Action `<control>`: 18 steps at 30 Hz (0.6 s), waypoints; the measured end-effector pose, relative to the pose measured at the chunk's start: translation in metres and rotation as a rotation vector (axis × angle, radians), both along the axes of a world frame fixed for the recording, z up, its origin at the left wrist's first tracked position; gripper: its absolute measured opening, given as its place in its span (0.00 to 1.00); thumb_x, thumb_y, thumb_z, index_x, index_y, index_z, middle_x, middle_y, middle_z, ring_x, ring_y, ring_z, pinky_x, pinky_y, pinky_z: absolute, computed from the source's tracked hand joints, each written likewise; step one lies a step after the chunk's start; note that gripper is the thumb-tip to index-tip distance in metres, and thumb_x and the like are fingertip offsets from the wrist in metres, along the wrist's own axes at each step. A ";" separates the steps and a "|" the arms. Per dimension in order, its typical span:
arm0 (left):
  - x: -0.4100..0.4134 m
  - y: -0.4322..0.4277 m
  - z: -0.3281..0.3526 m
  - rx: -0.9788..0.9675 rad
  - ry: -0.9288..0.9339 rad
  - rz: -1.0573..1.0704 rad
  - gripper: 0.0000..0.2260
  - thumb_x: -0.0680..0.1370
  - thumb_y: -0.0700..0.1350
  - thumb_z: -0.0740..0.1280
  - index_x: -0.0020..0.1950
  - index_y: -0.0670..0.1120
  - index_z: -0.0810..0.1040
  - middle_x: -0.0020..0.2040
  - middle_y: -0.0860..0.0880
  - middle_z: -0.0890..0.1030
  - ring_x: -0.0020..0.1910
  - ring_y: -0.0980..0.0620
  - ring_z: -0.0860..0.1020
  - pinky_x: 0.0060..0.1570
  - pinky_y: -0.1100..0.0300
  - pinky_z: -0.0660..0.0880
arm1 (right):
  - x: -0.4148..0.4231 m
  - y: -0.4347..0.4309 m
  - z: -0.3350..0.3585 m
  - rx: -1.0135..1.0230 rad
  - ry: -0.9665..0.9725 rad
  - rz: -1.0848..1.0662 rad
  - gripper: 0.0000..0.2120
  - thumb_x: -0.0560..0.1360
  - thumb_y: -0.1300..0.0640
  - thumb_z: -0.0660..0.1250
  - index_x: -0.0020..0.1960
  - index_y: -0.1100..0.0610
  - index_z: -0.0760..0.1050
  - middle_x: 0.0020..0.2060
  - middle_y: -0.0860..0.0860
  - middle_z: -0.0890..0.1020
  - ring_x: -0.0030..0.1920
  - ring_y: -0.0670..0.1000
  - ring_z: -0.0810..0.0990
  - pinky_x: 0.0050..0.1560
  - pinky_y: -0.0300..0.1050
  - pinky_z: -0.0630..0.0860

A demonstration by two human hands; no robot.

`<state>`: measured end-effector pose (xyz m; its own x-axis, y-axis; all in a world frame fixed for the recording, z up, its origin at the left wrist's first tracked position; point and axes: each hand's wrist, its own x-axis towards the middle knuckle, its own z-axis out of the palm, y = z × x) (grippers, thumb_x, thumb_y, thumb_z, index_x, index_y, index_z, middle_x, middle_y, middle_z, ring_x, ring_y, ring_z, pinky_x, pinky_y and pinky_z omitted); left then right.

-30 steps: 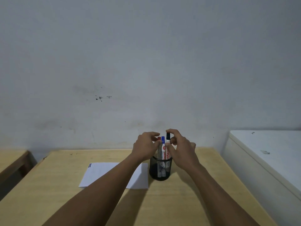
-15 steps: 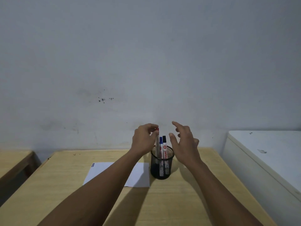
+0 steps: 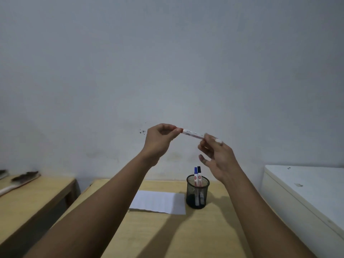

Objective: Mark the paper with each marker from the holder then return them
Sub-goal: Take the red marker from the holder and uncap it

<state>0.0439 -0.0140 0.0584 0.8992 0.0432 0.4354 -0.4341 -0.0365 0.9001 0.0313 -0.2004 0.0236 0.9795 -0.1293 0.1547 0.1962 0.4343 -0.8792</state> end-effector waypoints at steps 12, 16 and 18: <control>-0.040 0.043 -0.011 0.945 -0.529 0.444 0.09 0.72 0.58 0.72 0.48 0.55 0.81 0.45 0.58 0.83 0.50 0.53 0.78 0.66 0.44 0.64 | -0.032 0.057 0.014 -0.327 -0.080 -0.023 0.14 0.76 0.50 0.74 0.53 0.60 0.85 0.41 0.47 0.87 0.42 0.45 0.83 0.48 0.44 0.72; -0.044 0.051 -0.014 1.166 -0.613 0.559 0.09 0.78 0.56 0.66 0.50 0.56 0.83 0.41 0.55 0.84 0.51 0.53 0.78 0.71 0.37 0.52 | -0.030 0.068 0.011 -0.335 -0.096 -0.028 0.08 0.77 0.52 0.74 0.48 0.58 0.85 0.41 0.49 0.88 0.41 0.45 0.84 0.45 0.42 0.71; -0.040 0.058 -0.019 1.212 -0.581 0.563 0.10 0.79 0.56 0.63 0.51 0.56 0.83 0.41 0.53 0.84 0.51 0.53 0.78 0.71 0.36 0.51 | -0.028 0.073 0.008 -0.346 -0.117 -0.008 0.05 0.77 0.54 0.74 0.47 0.56 0.84 0.41 0.49 0.88 0.42 0.46 0.84 0.45 0.42 0.71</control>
<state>0.0040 0.0438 0.0399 0.5756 -0.3275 0.7493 -0.3909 -0.9150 -0.0997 0.0038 -0.1279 0.0318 0.9516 -0.0576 0.3018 0.3066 0.1132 -0.9451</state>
